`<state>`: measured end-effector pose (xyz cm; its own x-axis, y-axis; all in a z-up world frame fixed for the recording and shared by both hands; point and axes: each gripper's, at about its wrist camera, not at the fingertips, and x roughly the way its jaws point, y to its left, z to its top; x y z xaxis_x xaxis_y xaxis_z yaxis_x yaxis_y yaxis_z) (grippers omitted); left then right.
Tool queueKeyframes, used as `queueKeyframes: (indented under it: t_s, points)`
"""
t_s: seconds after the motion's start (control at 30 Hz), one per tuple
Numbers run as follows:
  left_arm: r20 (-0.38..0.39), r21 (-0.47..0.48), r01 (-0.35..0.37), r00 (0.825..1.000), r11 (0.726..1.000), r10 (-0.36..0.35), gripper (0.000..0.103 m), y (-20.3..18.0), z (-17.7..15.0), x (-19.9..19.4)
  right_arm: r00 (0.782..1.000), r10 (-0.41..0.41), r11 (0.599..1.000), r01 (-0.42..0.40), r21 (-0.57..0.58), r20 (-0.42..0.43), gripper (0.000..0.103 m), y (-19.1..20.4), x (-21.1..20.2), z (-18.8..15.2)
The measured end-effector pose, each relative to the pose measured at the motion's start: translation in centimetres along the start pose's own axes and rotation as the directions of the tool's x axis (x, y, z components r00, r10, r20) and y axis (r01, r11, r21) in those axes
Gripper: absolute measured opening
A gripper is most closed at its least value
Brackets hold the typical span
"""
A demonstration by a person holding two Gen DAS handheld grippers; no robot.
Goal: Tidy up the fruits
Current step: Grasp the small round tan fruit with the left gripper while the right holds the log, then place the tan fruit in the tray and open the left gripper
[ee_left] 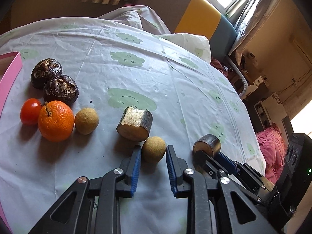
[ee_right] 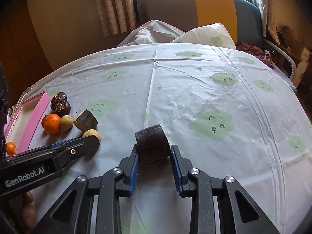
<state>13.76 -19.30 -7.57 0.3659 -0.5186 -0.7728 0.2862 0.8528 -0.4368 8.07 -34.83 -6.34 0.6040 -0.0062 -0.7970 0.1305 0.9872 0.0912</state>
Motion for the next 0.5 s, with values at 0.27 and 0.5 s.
queueKeyframes:
  t_s: [0.27,0.5]
  points:
    - [0.012,0.037,-0.010,1.000,0.999,0.009,0.025,0.8,-1.1,-1.6,1.000,0.005,1.000,-0.005,0.016,0.001,0.031,0.1,-0.2,-0.3]
    - [0.029,0.039,-0.045,0.999,0.998,0.044,0.025,2.3,-2.2,-3.1,1.000,0.017,1.000,-0.017,0.020,-0.006,0.031,1.0,-0.4,-0.7]
